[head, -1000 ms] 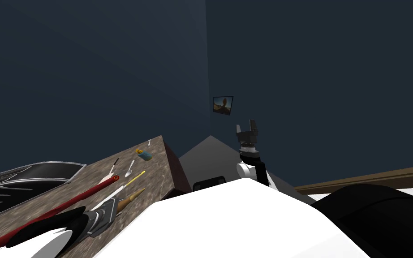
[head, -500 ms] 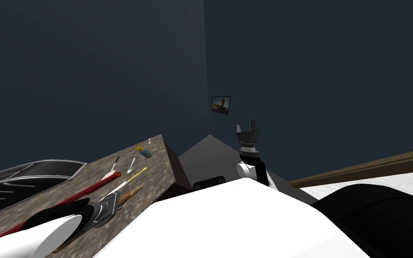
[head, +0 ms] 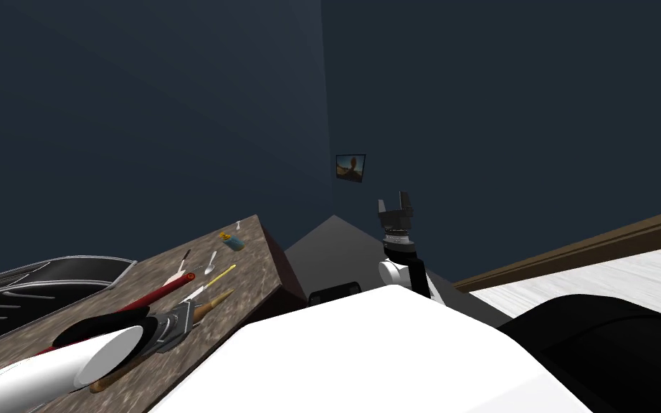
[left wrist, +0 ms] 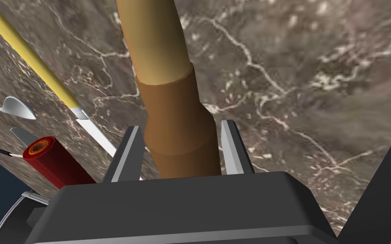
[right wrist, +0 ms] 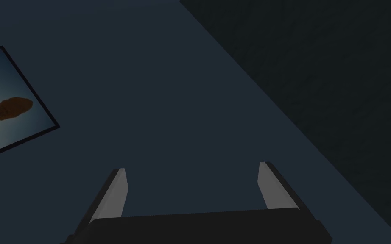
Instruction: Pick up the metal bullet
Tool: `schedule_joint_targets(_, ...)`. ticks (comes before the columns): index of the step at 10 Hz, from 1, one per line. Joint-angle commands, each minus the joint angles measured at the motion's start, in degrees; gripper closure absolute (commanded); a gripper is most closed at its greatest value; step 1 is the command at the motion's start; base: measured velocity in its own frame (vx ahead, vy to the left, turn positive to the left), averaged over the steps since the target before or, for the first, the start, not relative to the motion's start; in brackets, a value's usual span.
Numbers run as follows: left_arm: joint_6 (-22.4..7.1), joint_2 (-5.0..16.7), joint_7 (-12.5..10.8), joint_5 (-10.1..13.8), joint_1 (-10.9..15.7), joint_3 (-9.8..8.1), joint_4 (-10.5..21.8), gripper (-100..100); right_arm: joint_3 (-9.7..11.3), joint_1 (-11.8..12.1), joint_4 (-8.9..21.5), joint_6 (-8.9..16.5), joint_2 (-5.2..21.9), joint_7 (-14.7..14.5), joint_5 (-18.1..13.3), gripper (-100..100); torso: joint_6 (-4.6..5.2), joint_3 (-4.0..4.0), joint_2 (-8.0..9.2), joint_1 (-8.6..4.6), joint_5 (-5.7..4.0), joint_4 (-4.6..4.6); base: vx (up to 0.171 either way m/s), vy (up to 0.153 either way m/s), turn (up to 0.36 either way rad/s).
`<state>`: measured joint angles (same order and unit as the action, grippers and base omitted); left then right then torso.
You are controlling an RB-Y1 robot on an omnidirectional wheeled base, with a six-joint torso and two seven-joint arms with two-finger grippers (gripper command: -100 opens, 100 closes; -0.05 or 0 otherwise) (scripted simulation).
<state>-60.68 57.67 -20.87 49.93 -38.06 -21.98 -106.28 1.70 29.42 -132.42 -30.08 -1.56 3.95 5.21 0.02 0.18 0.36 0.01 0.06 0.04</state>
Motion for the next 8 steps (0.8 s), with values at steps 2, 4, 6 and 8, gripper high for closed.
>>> schedule_joint_targets(2,-4.17,-1.91,1.22,-0.77,3.53,-0.79,0.93,100,0.0,0.0,0.0,0.0,0.0,0.0,0.0,0,0.02,0.02,0.03,-0.03,-0.01,0.01,-0.074,-0.005,-0.049)
schedule_joint_targets(4,-7.25,-3.52,2.28,-1.39,6.44,-1.51,1.74,100,0.0,0.0,0.0,0.0,0.0,0.0,0.0,0,0.01,0.0,0.0,-0.06,-0.04,0.01,-0.066,-0.003,-0.045)
schedule_joint_targets(6,-10.32,-5.14,3.34,-2.0,9.36,-2.23,2.55,100,0.0,0.0,0.0,0.0,0.0,0.0,0.0,0,0.02,0.02,0.03,-0.14,-0.07,0.01,-0.075,-0.016,-0.053)
schedule_joint_targets(8,-9.62,-4.96,3.19,-1.92,8.89,-2.1,2.46,0,0.0,0.01,0.0,0.0,0.0,0.0,0.0,0,-0.04,-0.05,-0.1,-0.12,-0.1,-0.01,-0.013,-0.003,-0.001)
